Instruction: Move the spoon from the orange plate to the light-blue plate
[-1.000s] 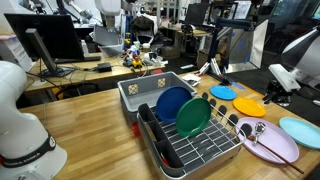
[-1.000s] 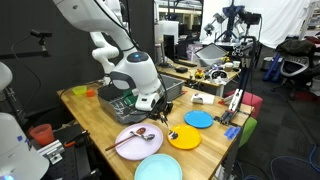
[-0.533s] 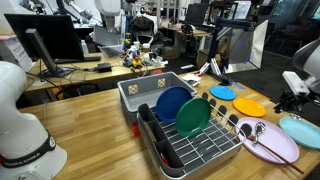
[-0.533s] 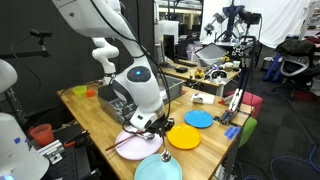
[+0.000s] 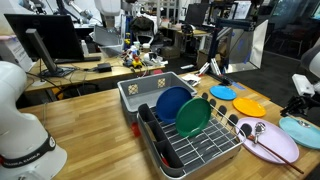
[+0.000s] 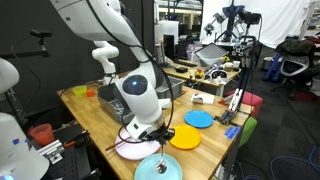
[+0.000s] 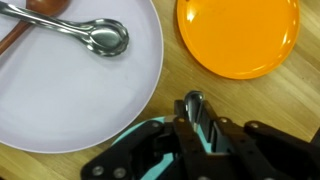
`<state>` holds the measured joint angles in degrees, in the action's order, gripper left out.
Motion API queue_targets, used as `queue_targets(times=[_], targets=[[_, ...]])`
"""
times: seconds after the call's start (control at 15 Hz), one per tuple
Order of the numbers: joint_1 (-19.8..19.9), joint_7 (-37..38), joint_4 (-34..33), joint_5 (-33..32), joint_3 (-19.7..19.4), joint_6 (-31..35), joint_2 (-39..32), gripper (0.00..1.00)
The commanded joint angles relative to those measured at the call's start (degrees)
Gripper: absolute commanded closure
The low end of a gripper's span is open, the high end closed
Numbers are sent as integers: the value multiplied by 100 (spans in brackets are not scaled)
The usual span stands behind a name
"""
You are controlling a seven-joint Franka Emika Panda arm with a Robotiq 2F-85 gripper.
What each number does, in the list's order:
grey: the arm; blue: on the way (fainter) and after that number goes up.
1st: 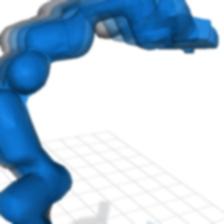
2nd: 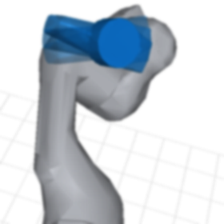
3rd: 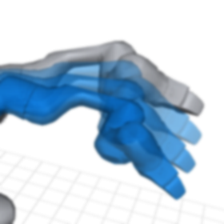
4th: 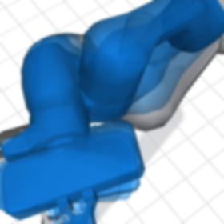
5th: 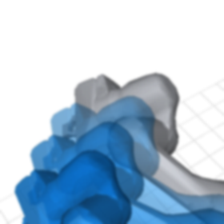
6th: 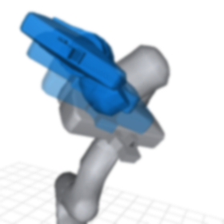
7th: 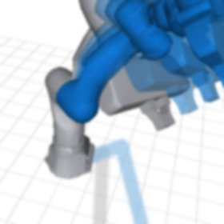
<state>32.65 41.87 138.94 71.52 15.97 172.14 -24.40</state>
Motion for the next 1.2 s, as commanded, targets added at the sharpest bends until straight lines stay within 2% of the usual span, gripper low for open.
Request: queue_targets(times=[0.0,0.6,1.13], targets=[[204,-375,-170,446,105,134,-118,95],[182,-359,-353,556,64,784,-525,95],[181,-317,-445,463,97,902,-769,95]])
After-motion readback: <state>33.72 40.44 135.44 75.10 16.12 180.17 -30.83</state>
